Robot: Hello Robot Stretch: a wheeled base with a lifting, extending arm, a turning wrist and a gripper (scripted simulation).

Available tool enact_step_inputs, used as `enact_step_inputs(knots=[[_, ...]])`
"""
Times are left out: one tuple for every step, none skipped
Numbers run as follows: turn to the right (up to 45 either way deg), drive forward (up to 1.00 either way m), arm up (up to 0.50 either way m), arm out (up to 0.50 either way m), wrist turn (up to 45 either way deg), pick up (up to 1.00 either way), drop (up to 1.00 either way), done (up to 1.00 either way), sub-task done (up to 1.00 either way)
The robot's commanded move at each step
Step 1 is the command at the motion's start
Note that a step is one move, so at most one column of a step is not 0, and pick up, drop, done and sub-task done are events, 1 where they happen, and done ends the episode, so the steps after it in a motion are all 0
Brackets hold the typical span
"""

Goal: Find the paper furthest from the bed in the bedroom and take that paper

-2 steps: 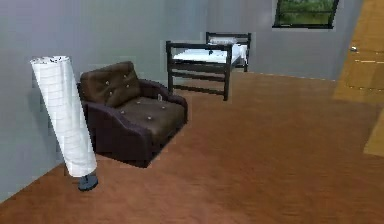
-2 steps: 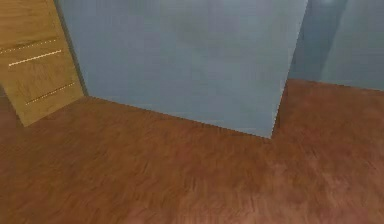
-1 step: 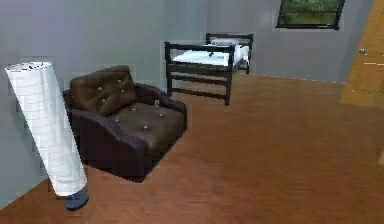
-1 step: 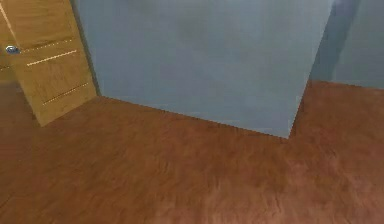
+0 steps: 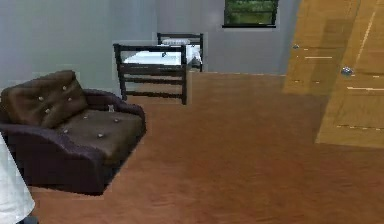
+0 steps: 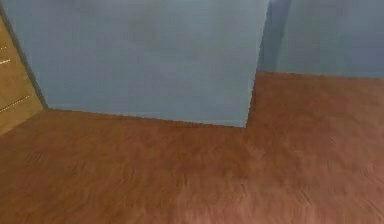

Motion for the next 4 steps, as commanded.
enact_step_inputs(knots=[[0.0,1.00,0.00,0.00,0.0,0.00,0.00,0.00,0.00],[0.0,0.60,0.00,0.00,0.0,0.00,0.00,0.00,0.00],[-45.0,0.00,0.00,0.00,0.0,0.00,0.00,0.00,0.00],[45.0,0.00,0.00,0.00,0.0,0.00,0.00,0.00,0.00]])
